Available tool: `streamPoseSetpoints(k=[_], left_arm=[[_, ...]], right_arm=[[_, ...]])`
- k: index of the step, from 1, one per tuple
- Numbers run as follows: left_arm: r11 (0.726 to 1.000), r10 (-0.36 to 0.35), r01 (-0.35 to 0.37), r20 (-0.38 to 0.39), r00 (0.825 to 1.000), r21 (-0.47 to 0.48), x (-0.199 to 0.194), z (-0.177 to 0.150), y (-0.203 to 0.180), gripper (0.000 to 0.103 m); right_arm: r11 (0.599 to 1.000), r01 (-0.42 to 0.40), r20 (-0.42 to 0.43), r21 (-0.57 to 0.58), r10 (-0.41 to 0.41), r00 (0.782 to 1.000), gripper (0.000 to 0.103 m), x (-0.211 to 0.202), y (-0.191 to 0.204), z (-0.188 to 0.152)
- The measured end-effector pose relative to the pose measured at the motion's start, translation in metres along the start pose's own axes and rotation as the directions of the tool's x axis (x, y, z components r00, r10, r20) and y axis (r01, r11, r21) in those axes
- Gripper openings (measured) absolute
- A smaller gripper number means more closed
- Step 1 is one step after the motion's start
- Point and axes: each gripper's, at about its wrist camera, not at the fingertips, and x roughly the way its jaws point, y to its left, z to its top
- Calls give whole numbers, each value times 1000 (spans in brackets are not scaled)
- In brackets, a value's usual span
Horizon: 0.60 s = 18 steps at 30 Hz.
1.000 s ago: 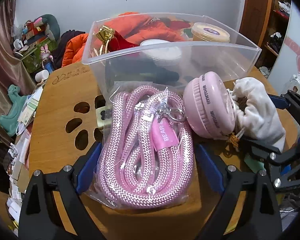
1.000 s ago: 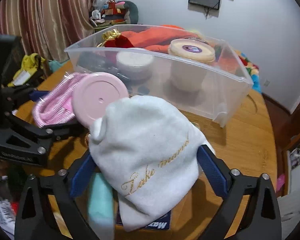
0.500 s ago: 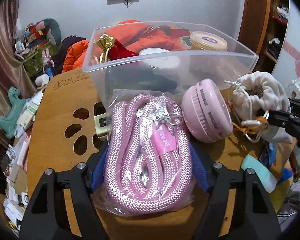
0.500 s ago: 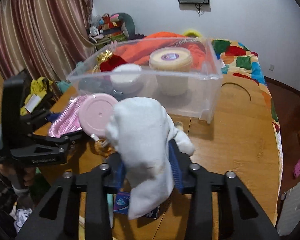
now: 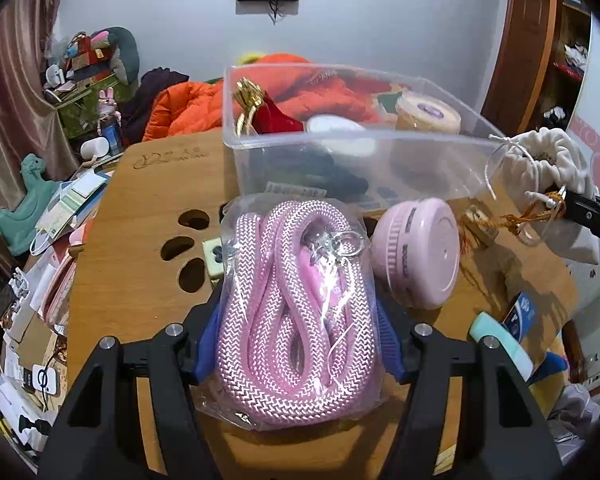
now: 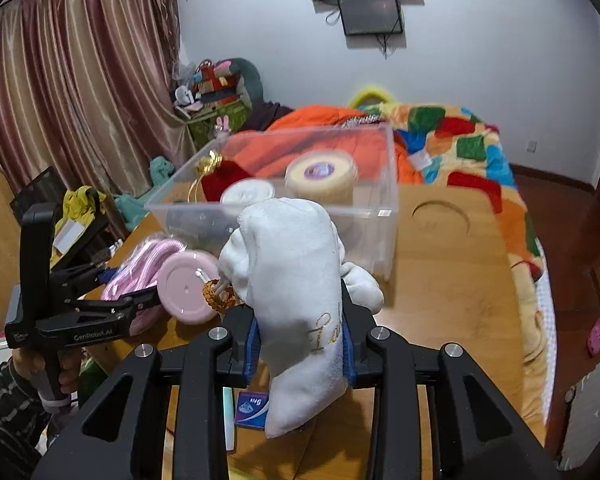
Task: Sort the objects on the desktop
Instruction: 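Carry the pink rope bag with the left tool while the right tool carries the cloth bag to the box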
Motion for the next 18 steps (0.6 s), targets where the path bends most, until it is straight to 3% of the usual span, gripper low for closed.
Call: streamPoseSetpoints(k=[18], left_arm=[[998,-13,17,72,997,-54,-29,11,13,58]], right_arm=[[999,28,99,-29,-25,995,29,-21,5,30]])
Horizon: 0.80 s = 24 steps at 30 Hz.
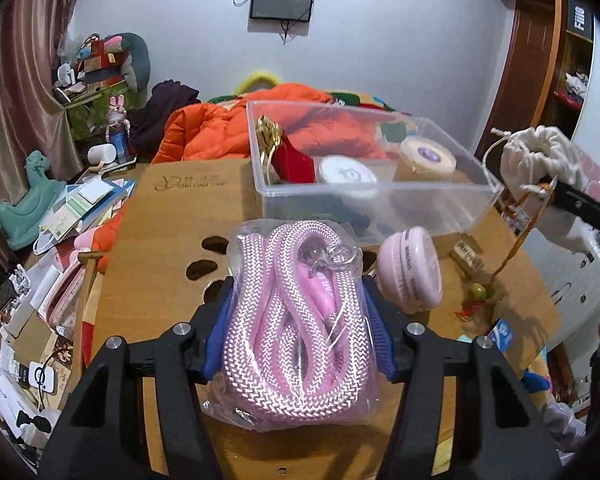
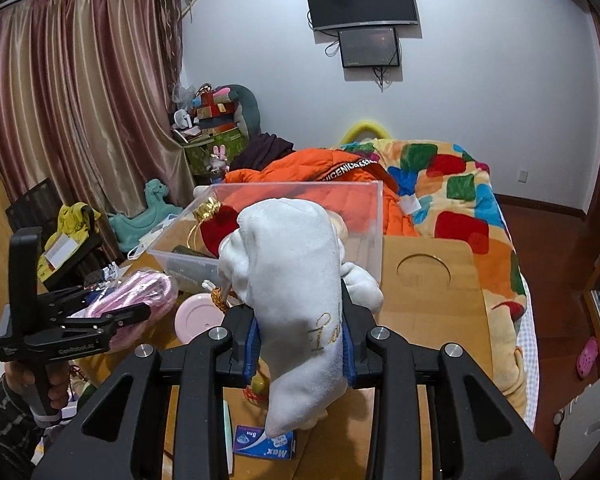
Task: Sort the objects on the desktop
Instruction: 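Carry the pink rope bag with the left tool while the right tool carries the cloth bag to the box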
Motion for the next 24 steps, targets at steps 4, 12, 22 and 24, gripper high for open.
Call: streamPoseSetpoints(k=[4,12,22,24], left_arm=[[1000,-9,9,37,999,-7,-12,8,1,58],[999,-32,32,103,994,6,-25,31,-4,58],[996,-86,86,106,991,6,-9,53,-4,58],[996,-87,87,102,991,9,-4,56,-5,58]], right_arm=[[1000,0,5,-10,0,1000,29,3,0,5],[999,-5,4,-41,5,1000,29,17,3,17],[995,-40,-16,-95,39,999,29,50,13,36],[993,-52,-33,-102,49,998,29,62,17,37]])
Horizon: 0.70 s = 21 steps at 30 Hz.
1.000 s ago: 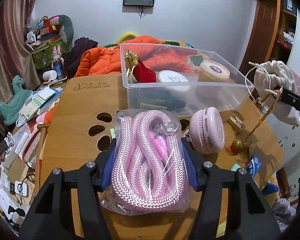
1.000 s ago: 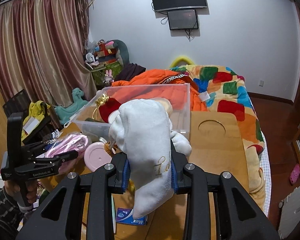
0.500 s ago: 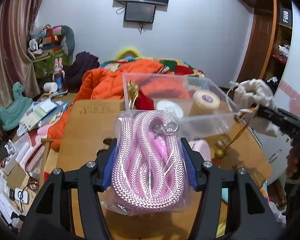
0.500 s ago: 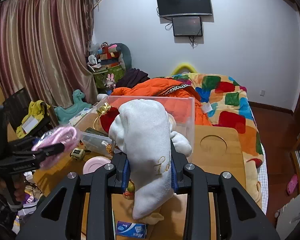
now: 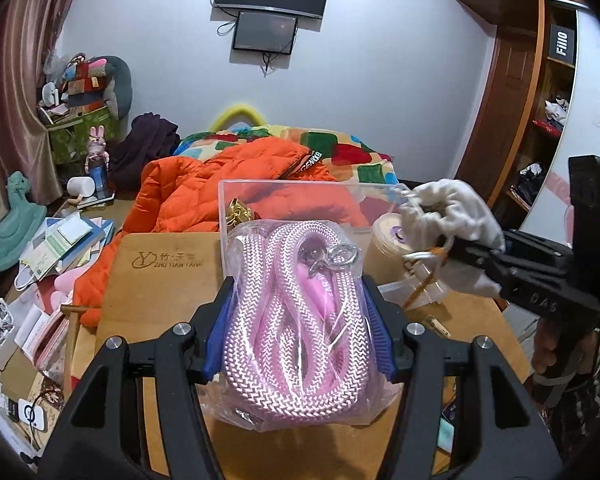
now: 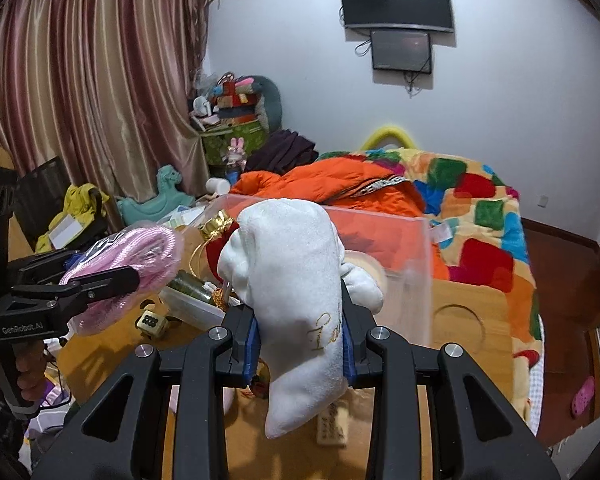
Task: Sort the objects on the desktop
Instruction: 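Carry the pink rope bag with the left tool while the right tool carries the cloth bag to the box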
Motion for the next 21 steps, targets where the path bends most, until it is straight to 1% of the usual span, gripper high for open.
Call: streamPoseSetpoints(k=[4,8,9,10,11,13,17,21], left_arm=[[1000,1,-1,-6,1000,13,10,5,-2,58],[1000,-3,3,-10,1000,19,19,13,-2,57],[1000,-5,5,-8,1000,24,21,15,-2,54],[999,-4,4,-9,1000,34,25,17,-1,43],[999,0,1,-17,1000,38,29,19,-1,36],[999,-20,21,-38,999,26,39,23,3,36],[1000,-19,19,-65,998,4,55,26,7,36],[1000,-6,8,-78,997,30,64,27,2,36]], right_arm=[[999,-39,-23,-10,39,999,29,20,5,2],[998,-50,-33,-42,49,998,29,35,10,3],[997,-55,-36,-47,53,998,29,39,10,5],[997,-59,-40,-48,57,998,29,41,10,6],[997,-64,-43,-49,62,997,29,44,10,8],[996,-70,-48,-56,67,997,29,51,9,10],[995,-64,-63,-72,60,996,29,64,11,13],[994,-74,-88,-77,67,994,30,76,10,13]])
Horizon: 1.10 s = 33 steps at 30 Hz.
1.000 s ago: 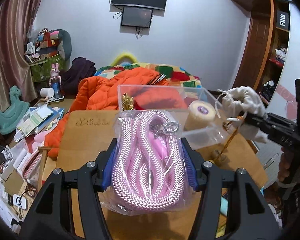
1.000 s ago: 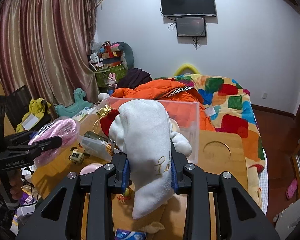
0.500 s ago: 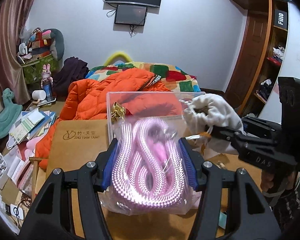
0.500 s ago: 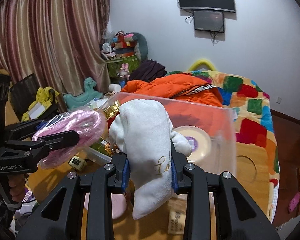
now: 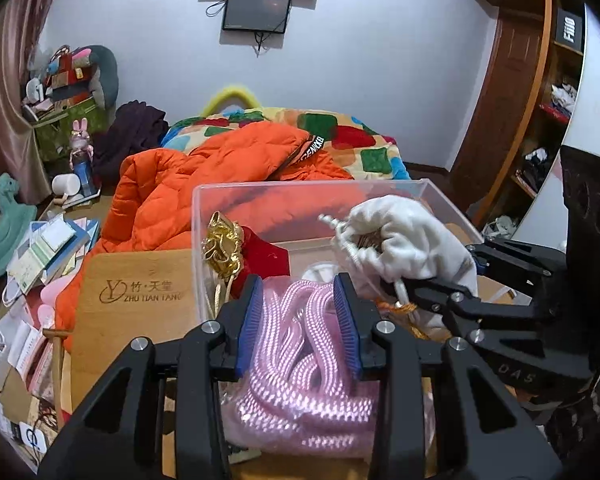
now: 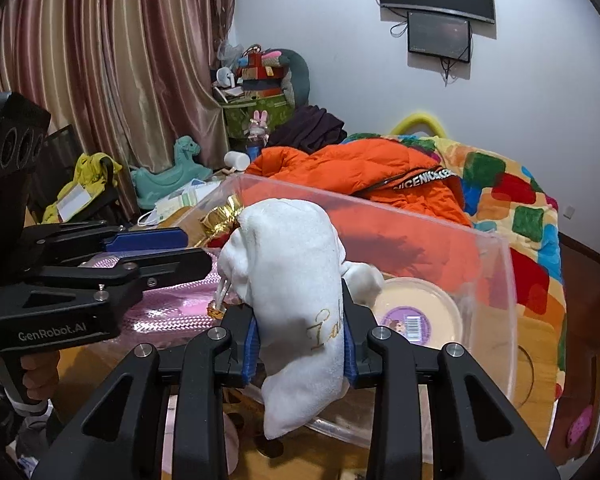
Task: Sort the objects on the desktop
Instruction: 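Carry the pink rope bag with the left tool while the right tool carries the cloth bag to the box, then open the left tool to drop the rope bag in the box while the right tool releases the cloth bag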
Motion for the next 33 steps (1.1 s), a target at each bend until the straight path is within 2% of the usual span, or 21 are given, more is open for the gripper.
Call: streamPoseSetpoints(k=[4,9,13,16,20,22,26,29,33], left_arm=[[999,18,-18,-7,1000,26,3,3,-5,36],[1000,8,-8,4,1000,24,-4,4,-4,36],[1000,5,-6,43,999,27,-23,4,-5,48],[999,12,-15,69,998,39,-36,5,-7,49],[999,22,-26,97,995,40,-51,4,-5,58],[998,36,-40,107,994,40,-58,0,-3,58],[998,52,-55,106,993,25,-68,-7,4,59],[997,69,-72,105,992,17,-74,-15,8,64],[994,102,-104,97,990,15,-80,-27,13,66]], right_arm=[[1000,1,-22,-15,-1,1000,31,6,0,-2],[1000,8,-42,-15,-9,999,34,0,1,-2],[999,25,-25,-29,-26,999,36,-13,5,-3],[999,38,-1,-29,-38,999,42,-26,9,-4],[997,70,42,-25,-69,997,54,-48,11,-7],[995,94,60,-24,-92,994,60,-58,13,-10],[989,146,96,-5,-145,985,79,-80,12,-18],[983,184,119,19,-185,976,80,-93,11,-25],[976,213,107,54,-217,970,80,-102,8,-36]])
